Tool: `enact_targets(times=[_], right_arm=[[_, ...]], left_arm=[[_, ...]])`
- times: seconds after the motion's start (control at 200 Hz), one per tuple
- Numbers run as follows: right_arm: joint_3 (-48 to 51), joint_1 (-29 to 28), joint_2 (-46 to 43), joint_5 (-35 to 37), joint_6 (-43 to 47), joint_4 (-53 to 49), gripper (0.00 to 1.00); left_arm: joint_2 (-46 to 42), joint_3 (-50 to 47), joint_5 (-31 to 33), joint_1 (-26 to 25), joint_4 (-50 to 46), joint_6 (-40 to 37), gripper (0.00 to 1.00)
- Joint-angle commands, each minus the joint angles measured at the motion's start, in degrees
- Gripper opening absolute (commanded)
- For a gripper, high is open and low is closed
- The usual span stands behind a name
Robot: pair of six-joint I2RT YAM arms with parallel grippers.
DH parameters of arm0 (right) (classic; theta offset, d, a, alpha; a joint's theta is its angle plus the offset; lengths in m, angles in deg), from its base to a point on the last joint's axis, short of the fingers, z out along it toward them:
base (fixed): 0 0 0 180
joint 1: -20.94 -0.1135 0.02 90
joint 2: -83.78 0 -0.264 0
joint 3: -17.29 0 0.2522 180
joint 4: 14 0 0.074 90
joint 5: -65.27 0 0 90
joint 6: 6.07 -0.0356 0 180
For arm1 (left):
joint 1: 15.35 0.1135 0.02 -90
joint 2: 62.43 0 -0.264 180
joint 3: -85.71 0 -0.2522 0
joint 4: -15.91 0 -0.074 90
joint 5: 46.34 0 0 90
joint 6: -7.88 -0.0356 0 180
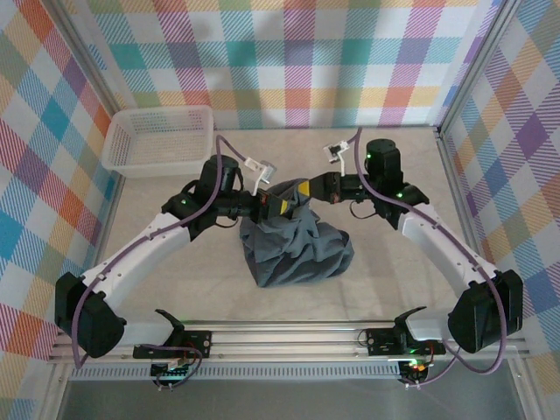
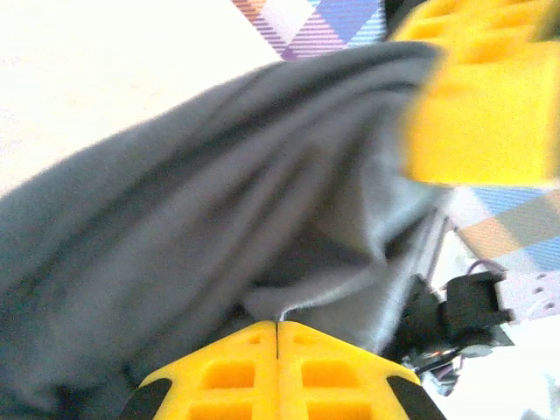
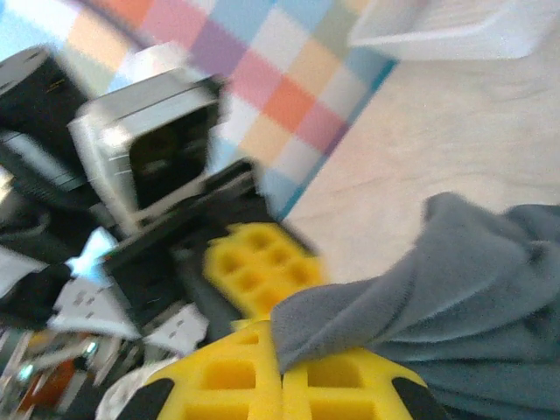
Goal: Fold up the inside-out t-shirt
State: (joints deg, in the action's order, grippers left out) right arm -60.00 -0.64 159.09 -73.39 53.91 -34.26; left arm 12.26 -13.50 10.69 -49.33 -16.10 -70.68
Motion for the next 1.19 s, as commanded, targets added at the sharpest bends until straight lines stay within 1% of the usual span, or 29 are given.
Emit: enact_targets(times=[0.0,0.03,0.07,0.14,0.22,0.26,0.28,0.33,0.41,0.46,0.545,0.585,0.605,0.68,0.72,0.755,0.795,0.845,0.9,0.93,0.955,0.98,1.01,1.045,1.09,1.12,1.145,1.17,1.19], right_arm=[[0.0,2.3,0.9,11.9,7.4,-7.6,0.07],[0.1,2.2,1.8,14.1,10.6,-9.1,0.09],[0.1,2.2,3.4,14.8,13.0,-10.3,0.11],[-2.3,2.2,6.0,11.8,14.6,-13.8,0.15],[-3.3,2.2,5.2,8.6,13.1,-14.5,0.27],[-2.4,2.1,2.9,9.3,12.2,-13.5,0.32],[-1.7,2.1,1.4,10.3,11.7,-12.9,0.36],[0.4,1.3,-2.8,14.0,11.8,-11.4,0.44],[4.6,-2.9,-10.0,25.8,13.9,-9.2,0.48],[6.9,-7.4,-13.9,32.4,15.2,-7.0,0.47],[10.5,-15.9,-18.1,40.7,15.5,0.2,0.39],[11.2,-19.4,-18.3,44.4,14.9,2.7,0.38],[11.2,-20.8,-18.0,46.5,14.6,3.6,0.39],[10.6,-23.6,-15.4,52.8,14.5,4.6,0.55],[10.2,-23.8,-13.6,56.5,14.5,4.4,0.60],[9.6,-23.8,-12.0,60.4,14.2,3.7,0.61],[8.9,-23.7,-10.1,61.7,15.4,3.5,0.59],[7.7,-23.7,-7.9,59.7,17.5,3.3,0.49],[5.8,-23.7,-6.1,54.1,18.7,2.1,0.24],[4.8,-23.7,-5.4,49.1,19.5,1.3,0.10],[4.1,-23.7,-5.2,44.9,19.9,0.7,0.01],[3.6,-23.6,-5.2,40.2,19.9,0.3,0.00],[3.4,-23.1,-5.5,32.8,19.6,0.9,0.00],[4.1,-22.2,-6.0,23.9,18.2,3.4,0.00],[5.7,-20.6,-6.4,14.6,13.9,8.5,0.00],[6.7,-19.4,-6.5,9.9,10.5,12.0,0.00],[7.5,-18.4,-6.4,6.4,7.5,15.2,0.00],[8.3,-17.1,-6.2,3.6,4.4,18.6,0.00],[9.0,-16.2,-6.0,1.8,1.9,21.6,0.00]], left_arm=[[-2.9,6.6,-4.7,1.3,1.4,10.4,0.00],[-2.6,8.0,-5.8,1.5,0.8,13.8,0.00],[-1.8,10.4,-6.7,1.6,0.0,16.8,0.00],[-0.1,14.4,-6.6,1.7,-3.3,19.7,0.00],[1.8,17.8,-6.0,1.9,-7.1,21.5,0.00],[2.6,18.5,-5.6,1.9,-8.0,22.0,0.00],[2.8,18.7,-5.5,1.9,-8.2,22.3,0.00],[3.4,18.8,-5.2,1.9,-7.6,23.2,0.00],[4.2,18.9,-4.8,1.9,-6.7,24.4,0.00],[4.7,19.3,-4.1,1.9,-6.3,25.1,0.00],[5.5,20.0,-3.1,1.9,-6.0,26.1,0.00],[5.9,20.3,-2.4,1.9,-6.0,26.3,0.00],[5.9,20.4,-2.2,1.9,-6.0,26.4,0.00],[6.3,20.6,-2.3,1.9,-5.2,27.1,0.00],[6.3,20.6,-2.5,1.9,-4.7,27.5,0.00],[6.3,20.5,-2.3,1.9,-4.6,27.8,0.00],[6.1,20.5,-2.0,1.9,-4.8,27.9,0.00],[6.0,20.8,-1.5,1.9,-5.5,27.6,0.00],[6.2,21.5,-0.6,2.0,-6.6,26.9,0.00],[6.4,22.0,0.2,2.2,-7.5,26.3,0.00],[6.6,22.6,1.0,2.4,-8.5,25.6,0.00],[7.0,23.2,2.1,2.7,-9.7,24.6,0.00],[7.3,23.8,3.7,3.2,-11.5,22.7,0.00],[8.2,24.7,7.4,3.7,-14.5,19.7,0.00],[9.7,26.1,13.3,4.6,-19.4,15.3,0.00],[10.4,26.1,15.7,5.0,-20.4,12.1,0.00],[10.5,25.4,15.8,5.8,-19.9,10.6,0.00],[10.4,24.3,14.2,6.8,-18.6,9.9,0.00],[10.0,23.1,11.6,7.7,-17.0,9.7,0.04]])
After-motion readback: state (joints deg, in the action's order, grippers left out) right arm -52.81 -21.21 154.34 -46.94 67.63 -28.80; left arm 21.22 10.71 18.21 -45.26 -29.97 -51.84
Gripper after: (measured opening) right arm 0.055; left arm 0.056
